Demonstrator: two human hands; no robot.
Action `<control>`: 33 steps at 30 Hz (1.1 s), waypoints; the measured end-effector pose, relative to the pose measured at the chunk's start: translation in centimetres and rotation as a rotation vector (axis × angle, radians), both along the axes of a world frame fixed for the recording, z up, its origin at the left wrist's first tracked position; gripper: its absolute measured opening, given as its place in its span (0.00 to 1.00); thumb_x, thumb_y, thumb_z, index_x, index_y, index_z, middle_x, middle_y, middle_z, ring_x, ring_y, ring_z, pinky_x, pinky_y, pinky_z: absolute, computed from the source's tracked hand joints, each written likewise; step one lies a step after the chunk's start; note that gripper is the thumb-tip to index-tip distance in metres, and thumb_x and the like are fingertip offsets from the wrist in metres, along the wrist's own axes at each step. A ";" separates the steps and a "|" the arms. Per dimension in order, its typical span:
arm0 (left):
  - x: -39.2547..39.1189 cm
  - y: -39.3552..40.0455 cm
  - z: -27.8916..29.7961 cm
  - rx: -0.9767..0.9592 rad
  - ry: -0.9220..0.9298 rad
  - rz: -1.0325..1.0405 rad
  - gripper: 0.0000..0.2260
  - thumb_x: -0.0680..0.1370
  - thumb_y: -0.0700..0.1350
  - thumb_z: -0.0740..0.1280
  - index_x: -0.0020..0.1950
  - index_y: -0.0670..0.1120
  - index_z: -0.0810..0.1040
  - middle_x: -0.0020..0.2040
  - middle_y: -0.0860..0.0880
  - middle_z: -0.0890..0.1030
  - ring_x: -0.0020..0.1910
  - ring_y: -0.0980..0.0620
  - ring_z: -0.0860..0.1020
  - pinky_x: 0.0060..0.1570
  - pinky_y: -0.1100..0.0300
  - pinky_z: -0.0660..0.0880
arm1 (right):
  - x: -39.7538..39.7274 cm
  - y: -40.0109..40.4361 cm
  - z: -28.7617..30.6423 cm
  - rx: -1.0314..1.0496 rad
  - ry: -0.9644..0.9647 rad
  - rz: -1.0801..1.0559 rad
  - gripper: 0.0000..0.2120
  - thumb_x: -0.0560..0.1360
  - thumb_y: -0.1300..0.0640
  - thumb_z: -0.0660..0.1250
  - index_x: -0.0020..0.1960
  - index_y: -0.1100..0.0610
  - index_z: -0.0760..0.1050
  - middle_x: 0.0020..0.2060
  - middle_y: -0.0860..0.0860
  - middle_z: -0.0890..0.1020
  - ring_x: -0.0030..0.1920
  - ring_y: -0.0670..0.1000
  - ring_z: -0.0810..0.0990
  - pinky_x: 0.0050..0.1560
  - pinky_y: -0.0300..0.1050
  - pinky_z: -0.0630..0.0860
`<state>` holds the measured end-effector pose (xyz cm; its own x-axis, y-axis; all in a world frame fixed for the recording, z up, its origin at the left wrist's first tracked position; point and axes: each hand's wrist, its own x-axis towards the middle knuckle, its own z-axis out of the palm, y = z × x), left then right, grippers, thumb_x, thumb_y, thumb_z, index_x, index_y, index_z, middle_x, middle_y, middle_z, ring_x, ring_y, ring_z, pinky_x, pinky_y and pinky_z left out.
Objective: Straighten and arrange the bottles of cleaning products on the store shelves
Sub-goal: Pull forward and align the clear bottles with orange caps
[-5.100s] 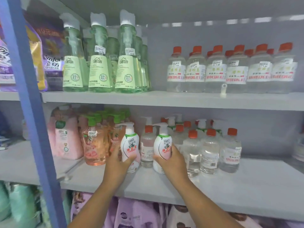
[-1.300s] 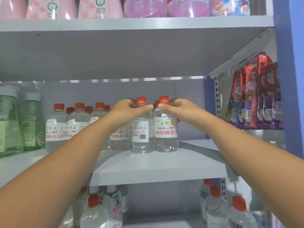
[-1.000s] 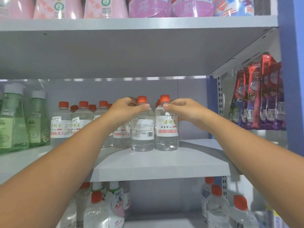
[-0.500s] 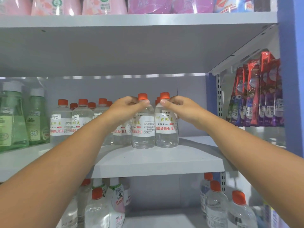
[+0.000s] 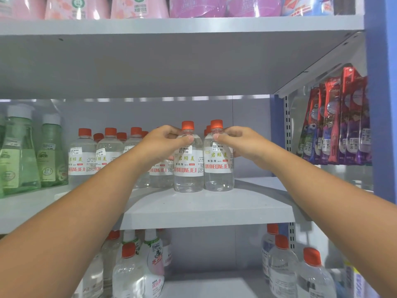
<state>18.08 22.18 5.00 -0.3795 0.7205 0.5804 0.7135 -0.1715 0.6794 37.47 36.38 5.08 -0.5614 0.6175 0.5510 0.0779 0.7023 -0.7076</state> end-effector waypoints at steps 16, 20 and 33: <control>0.5 -0.2 0.1 -0.011 -0.079 -0.012 0.17 0.75 0.57 0.76 0.58 0.51 0.77 0.58 0.53 0.81 0.52 0.55 0.83 0.42 0.55 0.84 | 0.2 -0.8 0.1 -0.005 -0.037 0.007 0.14 0.79 0.44 0.70 0.59 0.51 0.80 0.52 0.46 0.87 0.53 0.47 0.85 0.56 0.47 0.80; 1.4 -1.6 -0.5 -0.019 -0.176 -0.035 0.25 0.74 0.60 0.76 0.65 0.49 0.76 0.62 0.52 0.79 0.54 0.55 0.80 0.46 0.56 0.82 | 1.1 -1.9 -0.2 -0.049 -0.034 -0.019 0.27 0.74 0.40 0.74 0.68 0.53 0.77 0.62 0.47 0.84 0.58 0.49 0.84 0.61 0.48 0.80; 3.6 -19.5 -19.7 0.419 -0.398 0.037 0.16 0.71 0.51 0.75 0.58 0.54 0.80 0.56 0.56 0.85 0.55 0.58 0.83 0.53 0.62 0.80 | 1.8 -18.1 -20.0 -0.118 0.316 0.217 0.15 0.76 0.60 0.74 0.60 0.47 0.81 0.54 0.43 0.84 0.52 0.45 0.84 0.53 0.41 0.81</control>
<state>21.71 2.66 -14.68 -0.6475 0.4425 0.6204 0.4271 -0.4635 0.7764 39.28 18.23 -14.95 -0.4999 0.5724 0.6499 -0.2982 0.5908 -0.7497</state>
